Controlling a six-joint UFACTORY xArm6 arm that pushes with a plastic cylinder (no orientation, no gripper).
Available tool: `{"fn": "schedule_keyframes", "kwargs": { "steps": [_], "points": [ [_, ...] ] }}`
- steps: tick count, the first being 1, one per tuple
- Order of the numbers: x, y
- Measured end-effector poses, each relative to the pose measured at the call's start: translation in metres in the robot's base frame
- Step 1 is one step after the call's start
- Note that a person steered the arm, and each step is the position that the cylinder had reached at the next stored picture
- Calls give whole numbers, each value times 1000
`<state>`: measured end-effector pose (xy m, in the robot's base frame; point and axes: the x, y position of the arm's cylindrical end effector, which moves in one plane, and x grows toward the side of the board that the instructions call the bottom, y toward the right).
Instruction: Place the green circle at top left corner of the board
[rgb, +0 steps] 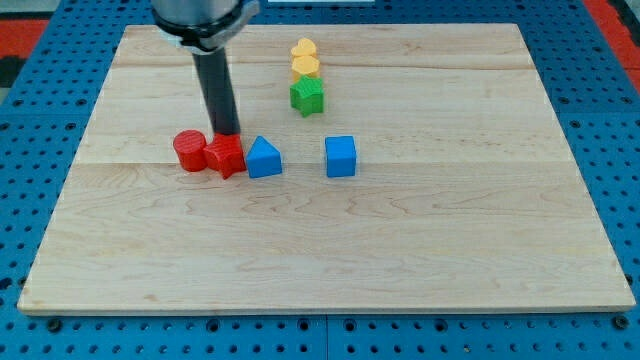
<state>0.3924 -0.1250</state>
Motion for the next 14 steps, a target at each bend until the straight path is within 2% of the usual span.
{"fn": "schedule_keyframes", "kwargs": {
  "steps": [1, 2, 3, 4, 5, 6, 7, 9, 12, 13, 14],
  "points": [
    [-10, -39],
    [-36, -136],
    [-72, -179],
    [-91, -179],
    [-177, -180],
    [-199, -180],
    [-201, -178],
    [-195, -110],
    [-201, -118],
    [-190, -112],
    [-173, -63]
  ]
}}
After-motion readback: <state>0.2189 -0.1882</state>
